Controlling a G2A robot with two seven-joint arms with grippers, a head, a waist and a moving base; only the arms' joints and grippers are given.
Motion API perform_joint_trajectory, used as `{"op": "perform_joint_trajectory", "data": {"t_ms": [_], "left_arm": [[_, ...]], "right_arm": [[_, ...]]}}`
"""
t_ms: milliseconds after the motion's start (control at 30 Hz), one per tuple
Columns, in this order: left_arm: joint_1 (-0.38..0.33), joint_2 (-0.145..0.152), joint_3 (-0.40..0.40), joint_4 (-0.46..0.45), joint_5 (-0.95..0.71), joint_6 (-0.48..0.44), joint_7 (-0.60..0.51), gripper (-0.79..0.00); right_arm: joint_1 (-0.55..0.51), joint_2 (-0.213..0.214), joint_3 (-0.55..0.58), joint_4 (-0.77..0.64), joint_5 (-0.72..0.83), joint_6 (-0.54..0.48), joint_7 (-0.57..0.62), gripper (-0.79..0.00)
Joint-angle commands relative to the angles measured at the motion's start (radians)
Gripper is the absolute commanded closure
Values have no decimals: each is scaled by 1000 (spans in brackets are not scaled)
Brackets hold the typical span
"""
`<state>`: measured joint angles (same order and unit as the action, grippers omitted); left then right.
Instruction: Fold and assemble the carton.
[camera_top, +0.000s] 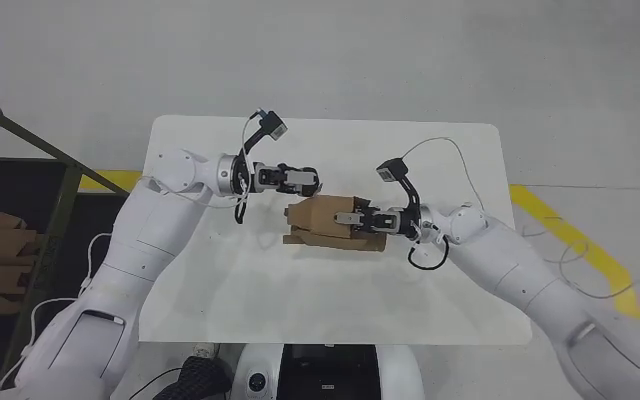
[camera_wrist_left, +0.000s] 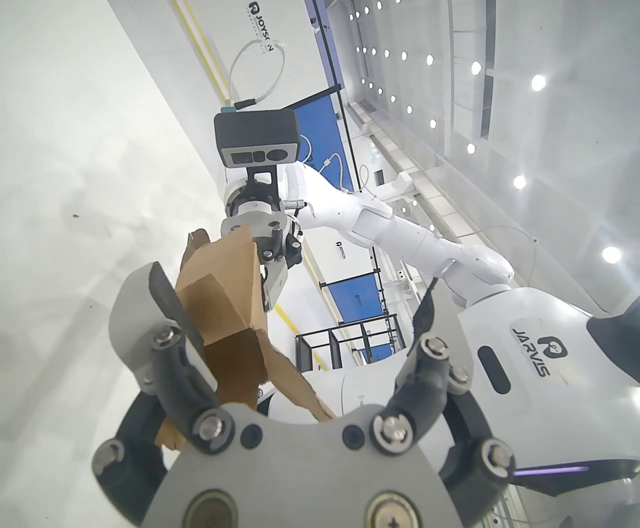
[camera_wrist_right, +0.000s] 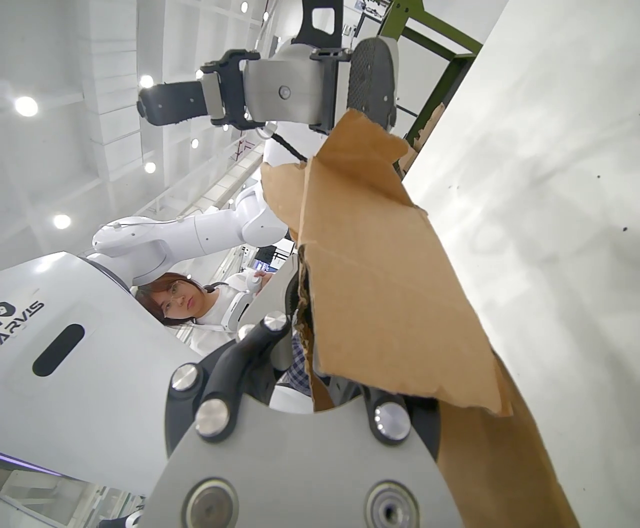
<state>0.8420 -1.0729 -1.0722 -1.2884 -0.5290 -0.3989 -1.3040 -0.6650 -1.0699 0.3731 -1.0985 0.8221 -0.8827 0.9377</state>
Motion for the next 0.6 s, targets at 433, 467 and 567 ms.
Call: {"op": "perform_joint_trajectory", "data": {"t_ms": [433, 467, 567], "left_arm": [[3, -2, -10, 10, 4, -25, 32, -785], [7, 0, -16, 9, 4, -27, 37, -785], [27, 2, -31, -1, -9, -32, 50, -785]], "right_arm": [[12, -7, -3, 43, 20, -14, -14, 0], [11, -6, 0, 48, 22, -18, -18, 0], [9, -2, 9, 58, 31, -27, -27, 0]]}}
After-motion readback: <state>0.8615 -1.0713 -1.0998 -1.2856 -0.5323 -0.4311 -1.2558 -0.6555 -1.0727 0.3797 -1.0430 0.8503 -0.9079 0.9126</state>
